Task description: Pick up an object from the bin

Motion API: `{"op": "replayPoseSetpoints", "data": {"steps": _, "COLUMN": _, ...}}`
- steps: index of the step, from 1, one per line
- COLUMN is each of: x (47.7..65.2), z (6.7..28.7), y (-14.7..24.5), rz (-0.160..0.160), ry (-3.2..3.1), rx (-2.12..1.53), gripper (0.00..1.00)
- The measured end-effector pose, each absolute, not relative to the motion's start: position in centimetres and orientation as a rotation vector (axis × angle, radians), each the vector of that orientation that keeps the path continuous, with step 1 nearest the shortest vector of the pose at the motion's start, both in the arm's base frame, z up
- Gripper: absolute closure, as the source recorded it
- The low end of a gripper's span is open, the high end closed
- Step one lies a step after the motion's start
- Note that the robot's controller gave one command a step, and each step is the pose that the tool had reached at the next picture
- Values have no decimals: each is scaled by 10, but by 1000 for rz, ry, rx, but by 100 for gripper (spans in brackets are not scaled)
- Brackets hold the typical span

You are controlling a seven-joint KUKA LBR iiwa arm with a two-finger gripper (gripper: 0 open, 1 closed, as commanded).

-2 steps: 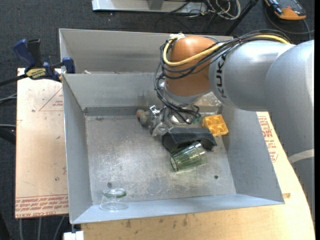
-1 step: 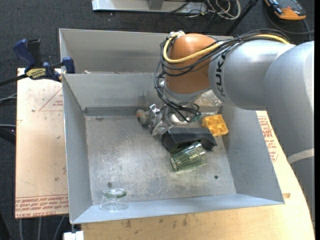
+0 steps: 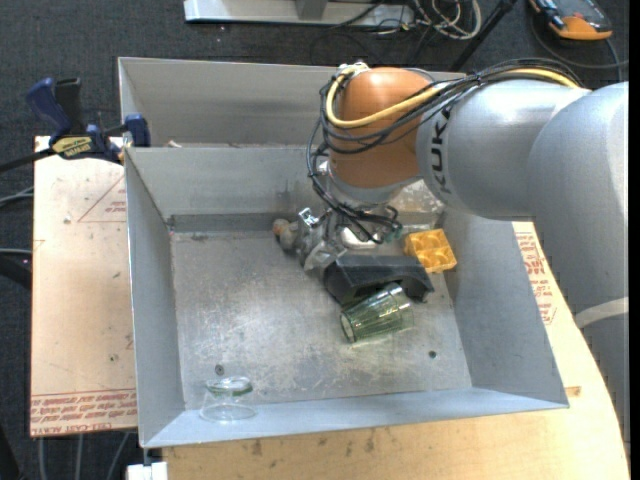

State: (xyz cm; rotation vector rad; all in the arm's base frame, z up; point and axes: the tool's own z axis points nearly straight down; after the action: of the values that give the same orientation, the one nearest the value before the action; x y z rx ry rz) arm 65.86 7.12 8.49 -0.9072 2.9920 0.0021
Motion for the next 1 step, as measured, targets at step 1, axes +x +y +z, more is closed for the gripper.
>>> {"op": "replayPoseSetpoints", "data": {"steps": 1, "x": 658, "z": 85, "y": 71, "rz": 1, "ry": 2988, "rx": -915, "gripper": 100}}
